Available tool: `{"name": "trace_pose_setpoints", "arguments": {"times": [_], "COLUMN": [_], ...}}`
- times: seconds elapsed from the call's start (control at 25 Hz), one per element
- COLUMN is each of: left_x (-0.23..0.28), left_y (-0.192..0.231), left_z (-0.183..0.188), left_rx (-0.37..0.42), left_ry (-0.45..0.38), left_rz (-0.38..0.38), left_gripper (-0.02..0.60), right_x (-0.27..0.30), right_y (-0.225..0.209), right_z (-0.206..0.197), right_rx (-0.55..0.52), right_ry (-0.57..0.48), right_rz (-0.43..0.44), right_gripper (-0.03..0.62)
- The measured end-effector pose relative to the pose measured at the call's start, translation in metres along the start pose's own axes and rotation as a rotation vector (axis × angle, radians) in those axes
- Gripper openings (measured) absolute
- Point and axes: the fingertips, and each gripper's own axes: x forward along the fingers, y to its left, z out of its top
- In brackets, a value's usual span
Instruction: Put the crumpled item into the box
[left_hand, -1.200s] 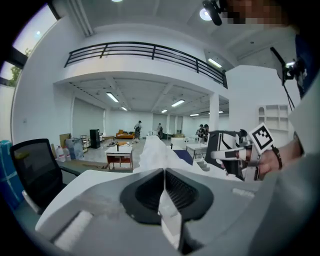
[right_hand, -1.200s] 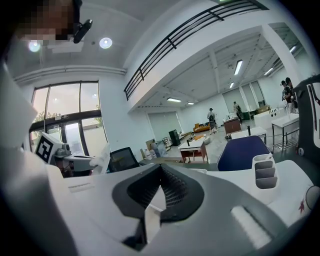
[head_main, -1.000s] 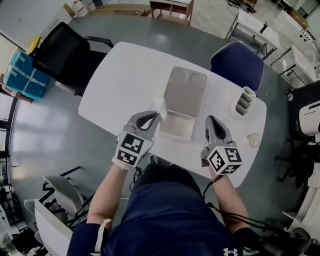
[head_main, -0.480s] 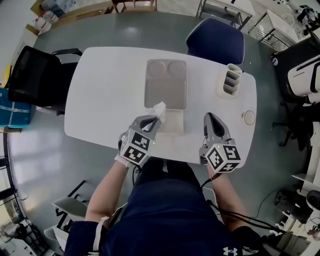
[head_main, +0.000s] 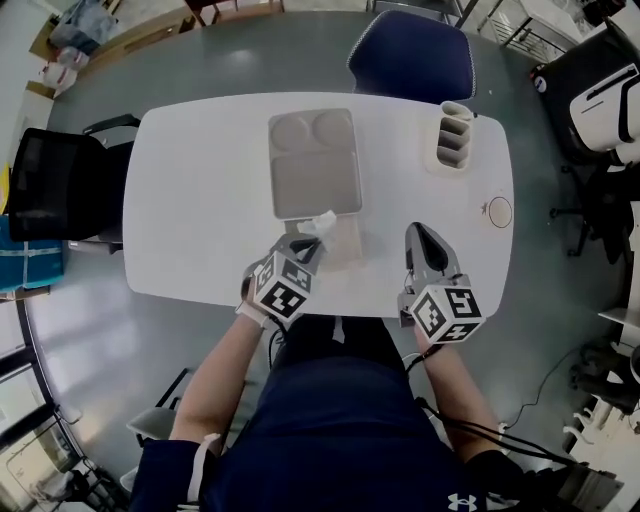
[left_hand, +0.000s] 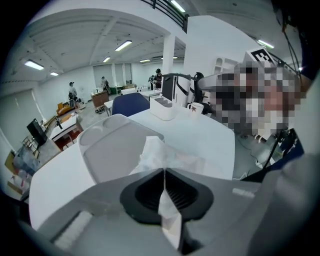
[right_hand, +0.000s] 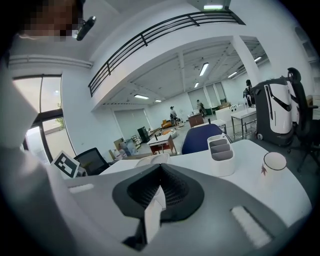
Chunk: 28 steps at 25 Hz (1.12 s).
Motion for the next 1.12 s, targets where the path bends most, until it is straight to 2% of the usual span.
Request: {"name": "trace_pose_setpoints", "arguments": {"times": [0.48,0.92,1.12], "left_x": [0.046,0.072,0.079], "left_y": [-0.016,-0.015,-0.014], "left_z": [-0.015,-0.019,-0.016], "left_rx": [0.088,0.083,0.070], "left_ry": [0.143,0.226,0.224], "left_rz": [-0.107,-0.104,-0.083], "left_gripper": [0.012,0.014,0.021], "right_x": [0.018,0.025,0.025], "right_y": [-0.006,-0.019,-0.022], "right_z": [-0.019,-0.025,-0.030], "right_rx": [0.006,0.019,0.026], "right_ry": [0.052,0.074,0.081], "right_rz": [-0.003,-0.020,-0.030], "right_gripper": [0.002,0.002,0.002]}}
